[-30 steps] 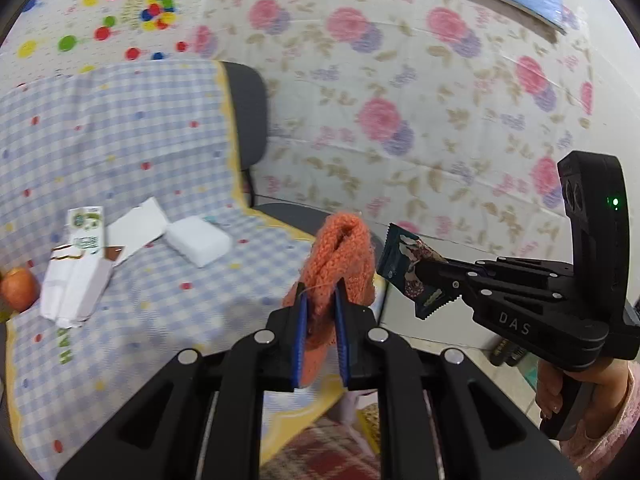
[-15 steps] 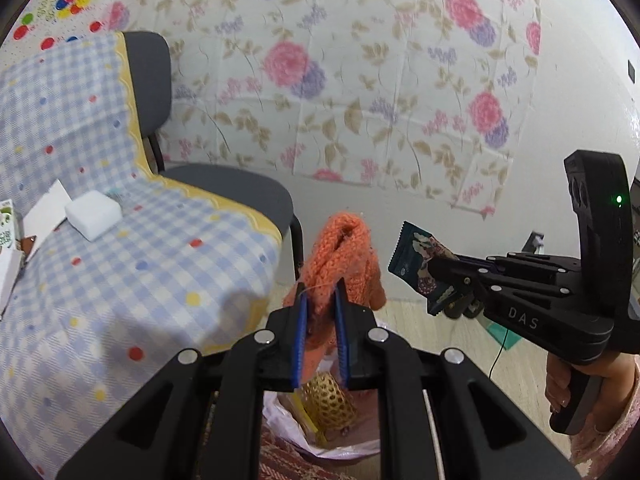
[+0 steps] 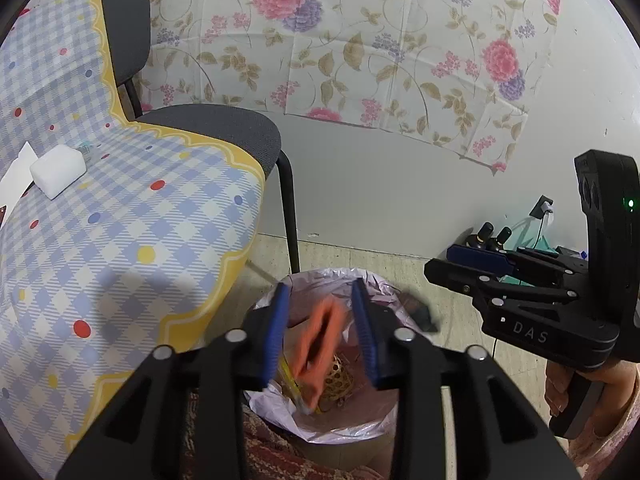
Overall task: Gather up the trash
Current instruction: 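Carry toy and packet to the bin and open both tools, then move both tools back over the remaining items on the chair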
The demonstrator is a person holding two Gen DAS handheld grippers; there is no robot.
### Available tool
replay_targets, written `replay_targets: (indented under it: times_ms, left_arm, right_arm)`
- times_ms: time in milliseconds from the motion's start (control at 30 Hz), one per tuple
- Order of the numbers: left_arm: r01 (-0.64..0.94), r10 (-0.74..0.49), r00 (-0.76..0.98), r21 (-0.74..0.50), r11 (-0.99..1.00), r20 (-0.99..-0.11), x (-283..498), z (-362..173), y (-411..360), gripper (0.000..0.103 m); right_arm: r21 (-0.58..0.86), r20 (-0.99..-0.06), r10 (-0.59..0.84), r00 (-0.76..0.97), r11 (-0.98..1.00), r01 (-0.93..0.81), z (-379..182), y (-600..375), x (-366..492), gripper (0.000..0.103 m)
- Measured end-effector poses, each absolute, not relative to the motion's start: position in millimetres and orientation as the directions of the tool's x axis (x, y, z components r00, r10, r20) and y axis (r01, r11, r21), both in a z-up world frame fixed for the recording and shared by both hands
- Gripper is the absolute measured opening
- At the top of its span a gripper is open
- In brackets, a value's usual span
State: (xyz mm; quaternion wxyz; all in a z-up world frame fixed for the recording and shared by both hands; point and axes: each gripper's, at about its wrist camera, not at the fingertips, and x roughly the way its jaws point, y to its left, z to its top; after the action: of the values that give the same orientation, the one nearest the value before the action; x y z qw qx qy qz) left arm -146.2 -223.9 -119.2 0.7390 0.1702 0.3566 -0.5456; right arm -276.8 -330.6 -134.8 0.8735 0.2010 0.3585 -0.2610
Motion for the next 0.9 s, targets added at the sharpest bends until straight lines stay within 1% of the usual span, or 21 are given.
replay_targets:
  times_ms: [233, 500, 733, 900]
  left_arm:
    - [0.900, -0.702, 0.240, -0.117, 0.420, -0.670, -127.5, -98.0, -202.9, 0.039]
    - [0.833, -0.685, 0.396, -0.076, 0.548, -0.612, -98.2, -65.1, -162.2, 0.039]
    - [0.734, -0.613, 0.540, -0.033, 0.678, -0.577, -61.5, -43.8, -114.9, 0.039]
    - [0.634, -0.534, 0.631, -0.023, 0.773, -0.563, -24.0, -36.5, -75.6, 0.040]
  right_arm:
    - [0.165, -0.707, -0.320, 0.631, 0.793, 0.587, -121.8, -327.8, -268.9, 0.038]
    - [0.160, -0.658, -0.276, 0.700, 0.858, 0.489, -91.2, -307.1, -227.3, 0.038]
    - [0.149, -0.621, -0.200, 0.758, 0.919, 0.364, -68.3, -277.9, -171.9, 0.038]
    - [0.136, -0.610, -0.151, 0.777, 0.947, 0.291, -59.8, -260.5, -130.8, 0.038]
